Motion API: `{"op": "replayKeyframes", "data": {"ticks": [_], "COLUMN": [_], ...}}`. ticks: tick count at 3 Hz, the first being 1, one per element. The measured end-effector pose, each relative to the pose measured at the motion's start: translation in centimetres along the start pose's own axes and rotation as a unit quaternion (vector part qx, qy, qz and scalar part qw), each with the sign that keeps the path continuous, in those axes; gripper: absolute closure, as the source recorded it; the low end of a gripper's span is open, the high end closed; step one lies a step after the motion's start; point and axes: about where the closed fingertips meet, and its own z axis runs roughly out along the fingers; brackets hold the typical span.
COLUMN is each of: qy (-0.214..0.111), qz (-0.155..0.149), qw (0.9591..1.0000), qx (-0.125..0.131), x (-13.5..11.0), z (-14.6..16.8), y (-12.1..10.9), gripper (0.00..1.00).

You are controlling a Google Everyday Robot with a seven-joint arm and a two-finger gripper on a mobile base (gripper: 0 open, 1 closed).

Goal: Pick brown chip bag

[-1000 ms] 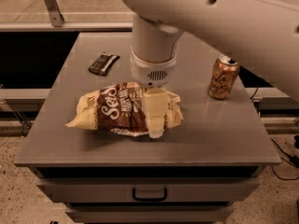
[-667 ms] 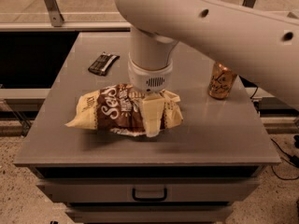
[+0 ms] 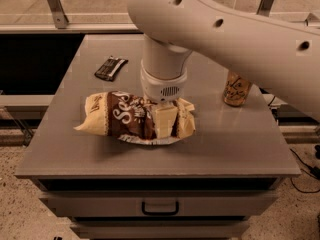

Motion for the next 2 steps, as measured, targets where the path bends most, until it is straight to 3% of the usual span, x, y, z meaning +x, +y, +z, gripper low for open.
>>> {"op": "replayKeyframes", "data": {"ticks": [1,2], "qy": [0.0,-0.006], "qz": [0.003,0.014], "qw": [1.0,0.9999], "qx": [-0.001,0.005], "x": [0.1,-0.4], "z": [-0.2,-2.7], "y": [0.0,0.0], "gripper": [0.88,1.0]}}
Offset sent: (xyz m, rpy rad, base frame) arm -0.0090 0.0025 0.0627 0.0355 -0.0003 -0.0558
